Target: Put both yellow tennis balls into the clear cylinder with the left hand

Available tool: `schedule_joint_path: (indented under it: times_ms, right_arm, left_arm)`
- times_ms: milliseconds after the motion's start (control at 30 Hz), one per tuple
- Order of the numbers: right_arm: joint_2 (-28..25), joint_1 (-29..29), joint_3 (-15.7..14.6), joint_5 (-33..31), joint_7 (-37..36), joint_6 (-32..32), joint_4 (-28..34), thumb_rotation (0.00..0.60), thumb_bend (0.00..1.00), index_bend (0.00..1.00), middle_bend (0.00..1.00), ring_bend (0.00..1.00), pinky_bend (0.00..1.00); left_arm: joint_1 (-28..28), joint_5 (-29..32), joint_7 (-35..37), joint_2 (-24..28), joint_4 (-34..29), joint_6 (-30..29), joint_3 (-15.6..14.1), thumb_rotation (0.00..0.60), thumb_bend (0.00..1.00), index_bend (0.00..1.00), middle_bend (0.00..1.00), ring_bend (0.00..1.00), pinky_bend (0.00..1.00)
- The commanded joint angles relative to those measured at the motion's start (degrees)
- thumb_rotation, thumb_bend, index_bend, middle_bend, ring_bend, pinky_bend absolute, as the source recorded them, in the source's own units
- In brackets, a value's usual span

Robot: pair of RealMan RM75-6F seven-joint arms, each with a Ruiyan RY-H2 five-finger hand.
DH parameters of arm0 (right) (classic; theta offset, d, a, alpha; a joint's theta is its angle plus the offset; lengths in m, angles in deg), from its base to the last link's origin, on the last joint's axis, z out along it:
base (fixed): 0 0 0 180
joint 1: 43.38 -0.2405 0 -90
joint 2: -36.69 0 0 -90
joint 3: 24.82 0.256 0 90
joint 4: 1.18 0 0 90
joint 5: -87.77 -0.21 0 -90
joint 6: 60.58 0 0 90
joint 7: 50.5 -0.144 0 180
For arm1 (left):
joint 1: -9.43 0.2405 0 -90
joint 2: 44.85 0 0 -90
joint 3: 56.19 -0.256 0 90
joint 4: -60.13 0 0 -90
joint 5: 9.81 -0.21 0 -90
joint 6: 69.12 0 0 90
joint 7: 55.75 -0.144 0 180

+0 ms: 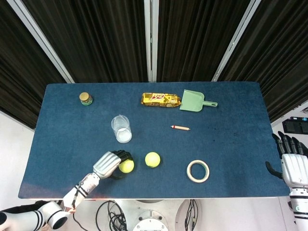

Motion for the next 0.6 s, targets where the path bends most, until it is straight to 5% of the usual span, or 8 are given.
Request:
schedule_joint_path:
  times_ms: [33,233,600]
  right_arm:
    - [0.0,0.0,0.0,-0.1,0.0,0.1,0.0,0.600,0.24,0.00,0.00,0.00,0.00]
    - [-0.1,0.1,0.0,0.0,0.0,-0.1,0.3,0.600,0.24,0.00,0.00,0.00,0.00]
    - [-0.4,0.2,0.1,-0.1,-0.2,-0.2,0.7,0.600,0.24,0.00,0.00,0.00,0.00]
  left_arm:
    - [0.1,-0.3,-0.5,-1.2,1.7,-1.6,-0.1,0.600,0.20,0.46,0.39,0.36,0.63]
    - [0.3,-1.1,-0.4,-3.0,4.1,-5.2,0.3,0.600,0.23,0.56,0.54,0.55,0.83]
    - [0.4,-3.7,-5.7,4.3,-6.3,-14.3,3.6,0.600,0.23,0.59,0.57,0.57,0.84]
